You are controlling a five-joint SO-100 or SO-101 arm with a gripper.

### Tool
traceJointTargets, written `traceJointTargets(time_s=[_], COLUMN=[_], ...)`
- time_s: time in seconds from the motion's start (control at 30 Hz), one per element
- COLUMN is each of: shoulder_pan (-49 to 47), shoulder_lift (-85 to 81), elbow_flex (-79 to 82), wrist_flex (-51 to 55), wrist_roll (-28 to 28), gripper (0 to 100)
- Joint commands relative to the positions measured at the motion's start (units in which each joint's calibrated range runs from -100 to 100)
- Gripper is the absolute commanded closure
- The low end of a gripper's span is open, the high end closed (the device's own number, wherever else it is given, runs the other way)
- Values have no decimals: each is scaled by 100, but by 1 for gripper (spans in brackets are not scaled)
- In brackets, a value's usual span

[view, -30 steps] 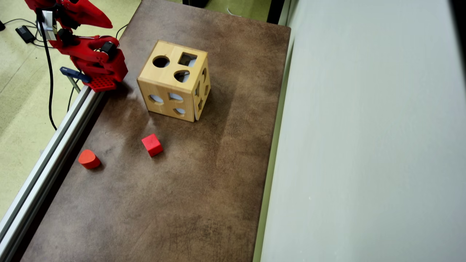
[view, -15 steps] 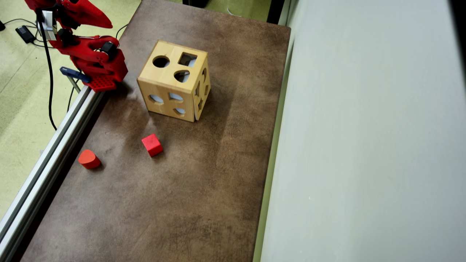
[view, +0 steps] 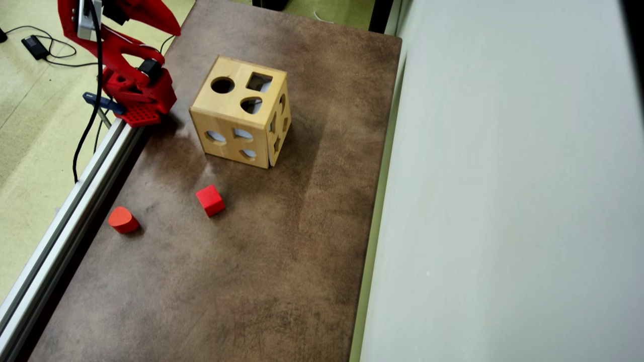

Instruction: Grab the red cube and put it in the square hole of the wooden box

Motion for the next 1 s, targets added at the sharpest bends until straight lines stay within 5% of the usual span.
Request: traceJointTargets(time_s=[0.0,0.37,0.97], shoulder_pan=[676,1590,1790], shoulder_lift=[1194,3725,6188], elbow_flex=[-399,-372,-363], wrist_flex=[-142,-175,-215], wrist_roll=[1031,2750,3551], gripper=[97,97,97])
